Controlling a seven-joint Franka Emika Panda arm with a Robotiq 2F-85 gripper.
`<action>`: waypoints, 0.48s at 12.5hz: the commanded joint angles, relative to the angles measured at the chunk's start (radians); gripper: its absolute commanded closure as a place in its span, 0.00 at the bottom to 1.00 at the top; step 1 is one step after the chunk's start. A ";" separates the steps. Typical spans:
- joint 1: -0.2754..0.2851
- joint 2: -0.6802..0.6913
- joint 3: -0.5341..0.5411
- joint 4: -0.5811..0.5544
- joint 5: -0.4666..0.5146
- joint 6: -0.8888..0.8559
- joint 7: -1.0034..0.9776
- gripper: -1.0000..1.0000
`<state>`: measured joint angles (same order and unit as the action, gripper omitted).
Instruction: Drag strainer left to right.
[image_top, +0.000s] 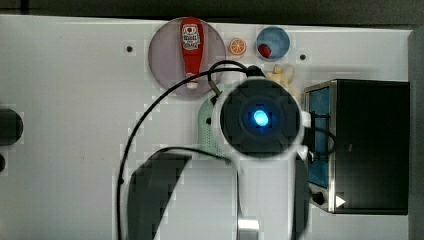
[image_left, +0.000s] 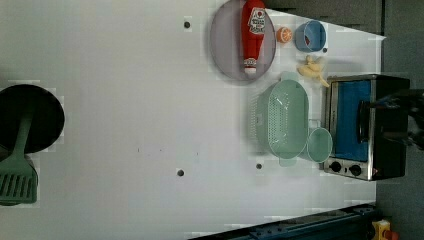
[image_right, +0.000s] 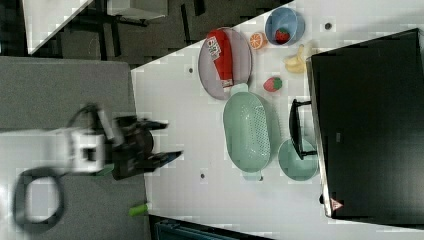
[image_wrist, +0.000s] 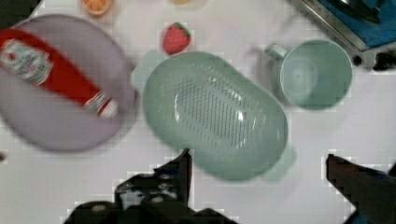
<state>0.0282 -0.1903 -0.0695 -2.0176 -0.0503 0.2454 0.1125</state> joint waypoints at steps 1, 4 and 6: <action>-0.009 -0.064 0.008 0.028 0.026 -0.151 -0.043 0.00; -0.007 -0.127 0.010 0.030 0.026 -0.172 -0.122 0.00; -0.008 -0.135 0.006 0.029 0.026 -0.203 -0.122 0.00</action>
<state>0.0385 -0.3596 -0.0440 -1.9814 -0.0449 0.0778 0.0693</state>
